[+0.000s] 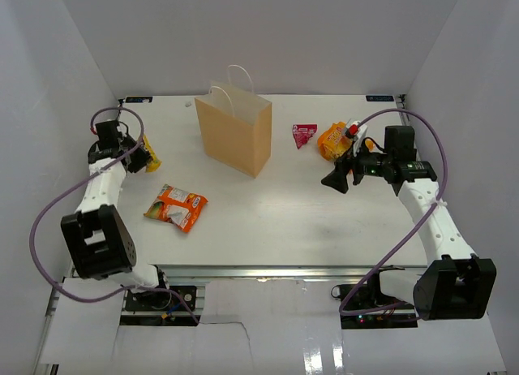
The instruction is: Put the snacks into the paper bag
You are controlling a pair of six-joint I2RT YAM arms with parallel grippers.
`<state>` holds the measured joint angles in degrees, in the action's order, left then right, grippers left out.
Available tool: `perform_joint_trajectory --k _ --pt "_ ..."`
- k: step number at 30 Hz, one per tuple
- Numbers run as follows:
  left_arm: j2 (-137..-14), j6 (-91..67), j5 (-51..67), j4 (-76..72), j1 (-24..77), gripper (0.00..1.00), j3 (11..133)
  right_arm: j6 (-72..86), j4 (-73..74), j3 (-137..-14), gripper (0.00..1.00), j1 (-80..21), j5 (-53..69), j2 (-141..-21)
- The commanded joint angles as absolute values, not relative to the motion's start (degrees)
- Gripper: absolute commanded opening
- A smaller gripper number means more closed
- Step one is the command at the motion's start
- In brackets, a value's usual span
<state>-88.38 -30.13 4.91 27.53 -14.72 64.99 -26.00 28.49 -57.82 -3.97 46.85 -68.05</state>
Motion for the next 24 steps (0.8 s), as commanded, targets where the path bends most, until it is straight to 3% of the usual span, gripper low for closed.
perform_joint_trajectory --k 1,5,9,15,24 --pt "-77.89 -35.94 14.93 23.12 -13.72 0.34 63.81 -27.59 30.58 -60.99 0.90 -3.43 47.55 -68.29" --pt "-69.98 -42.79 20.30 18.30 -11.34 0.34 63.28 -28.12 31.81 -62.57 0.90 -3.43 47.46 -69.34" --pt "-70.48 -47.36 22.15 15.82 -7.92 0.34 71.24 -28.13 31.99 -63.45 0.90 -3.34 47.72 -70.31" --pt "-81.70 -50.09 20.48 15.21 0.77 0.34 86.37 -27.77 31.55 -63.81 0.90 -3.34 48.51 -71.02" --pt "-98.86 -56.69 22.32 16.52 3.95 0.34 112.21 -27.51 30.94 -60.91 0.90 -3.34 48.87 -69.08"
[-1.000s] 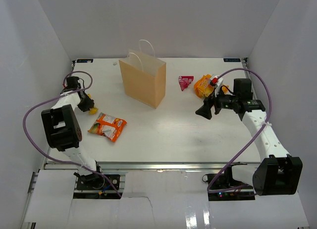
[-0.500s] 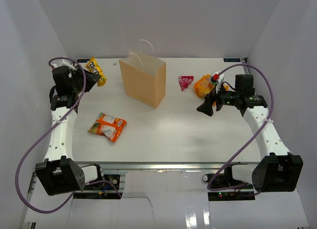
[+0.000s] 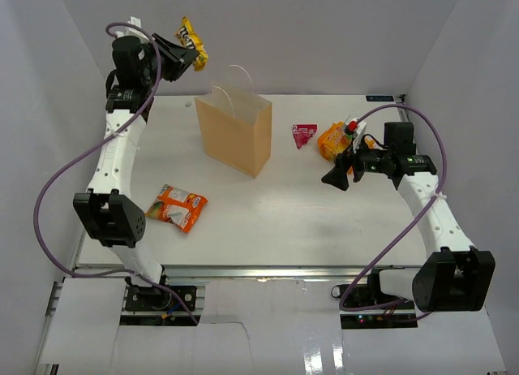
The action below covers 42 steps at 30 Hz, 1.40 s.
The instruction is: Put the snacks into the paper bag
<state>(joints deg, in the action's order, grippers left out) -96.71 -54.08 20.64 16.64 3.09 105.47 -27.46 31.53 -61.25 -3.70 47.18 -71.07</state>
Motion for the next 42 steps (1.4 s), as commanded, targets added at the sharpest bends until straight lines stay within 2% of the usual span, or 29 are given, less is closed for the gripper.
perform_joint_trajectory --k 1,3,10,26,30,31,34,38,42 --pt "-101.75 -56.43 22.67 17.57 4.56 0.34 114.15 -27.42 30.85 -60.47 0.90 -3.34 48.95 -68.91" --pt "-104.05 -55.02 22.32 18.98 5.18 0.34 118.90 -27.42 30.67 -60.21 0.90 -3.34 48.96 -68.56" --pt "-107.49 -52.56 22.85 19.60 7.90 0.34 120.76 -27.33 30.41 -59.41 0.90 -3.34 49.22 -68.38" --pt "-96.68 -48.43 23.29 17.58 9.84 0.37 99.93 -26.63 29.36 -60.20 0.90 -3.34 49.48 -69.70" --pt "-96.85 -48.43 23.91 17.49 10.02 0.52 100.37 -26.81 29.18 -60.64 0.90 -3.34 49.39 -70.05" --pt "-96.86 -48.43 23.82 17.58 10.11 0.60 100.55 -26.63 29.09 -60.73 0.90 -3.34 49.39 -70.22" --pt "-97.12 -48.25 23.73 17.75 10.02 0.70 101.86 -24.27 27.34 -61.08 0.89 -3.34 49.83 -71.10" --pt "-98.17 -46.24 22.33 20.03 10.11 0.75 106.42 -18.82 25.40 -64.06 0.83 -4.39 46.86 -76.09" --pt "-98.18 -40.79 18.47 25.29 9.41 0.77 113.89 -10.22 25.40 -74.40 0.82 -7.99 34.57 -84.18"
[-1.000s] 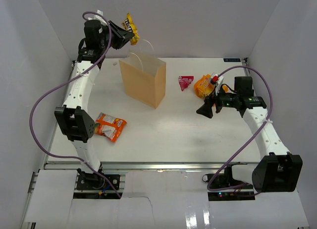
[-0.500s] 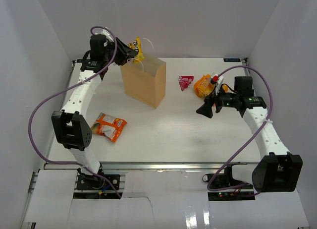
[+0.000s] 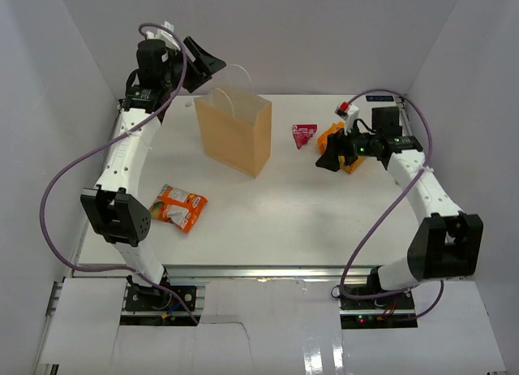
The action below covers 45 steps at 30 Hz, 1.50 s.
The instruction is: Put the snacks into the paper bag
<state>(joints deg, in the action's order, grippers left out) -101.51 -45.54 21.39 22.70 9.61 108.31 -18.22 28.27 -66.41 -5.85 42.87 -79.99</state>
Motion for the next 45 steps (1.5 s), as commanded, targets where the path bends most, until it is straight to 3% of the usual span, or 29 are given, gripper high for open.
perform_joint_trajectory --k 1,3,6,12,14,19,23,28,36,40,45 --pt "-97.39 -37.21 15.15 26.18 9.32 0.77 115.73 -7.50 25.57 -76.71 0.82 -8.43 29.41 -86.03" --pt "-93.28 -33.33 10.66 28.03 9.05 0.82 114.10 -1.50 26.28 -83.97 0.83 -9.92 25.85 -92.26" --pt "-86.42 -27.00 1.34 28.04 8.79 0.90 107.60 -5.78 25.93 -89.80 0.86 -14.23 20.26 -98.16" --pt "-64.54 -25.92 -5.62 30.75 8.44 0.95 80.63 -4.68 31.19 -112.03 0.89 -17.93 -3.19 -118.10" --pt "-56.57 -29.07 -5.19 33.55 8.35 0.95 69.59 -4.14 28.85 -113.03 0.90 -17.84 -6.92 -121.11" --pt "-40.73 -38.65 -5.19 40.50 8.35 0.95 50.06 -1.41 28.65 -115.48 0.94 -17.84 -7.30 -126.11" --pt "-33.42 -46.04 -5.27 42.01 8.35 0.95 43.34 -0.44 28.92 -116.37 0.93 -17.84 -4.41 -129.11" --pt "-32.87 -49.30 -3.43 41.92 8.35 0.95 38.85 2.54 28.56 -116.80 0.91 -17.84 -2.55 -132.88" --pt "-36.39 -50.80 -2.29 41.49 8.35 0.96 38.59 4.30 28.30 -116.98 0.80 -17.49 -0.53 -135.88" --pt "-35.51 -54.48 -1.85 40.52 8.35 0.96 37.10 4.66 28.21 -116.90 0.64 -17.05 1.84 -136.84" --pt "-35.24 -55.55 -1.76 40.08 8.35 0.96 36.65 4.31 27.16 -116.46 0.52 -16.70 2.11 -136.50"
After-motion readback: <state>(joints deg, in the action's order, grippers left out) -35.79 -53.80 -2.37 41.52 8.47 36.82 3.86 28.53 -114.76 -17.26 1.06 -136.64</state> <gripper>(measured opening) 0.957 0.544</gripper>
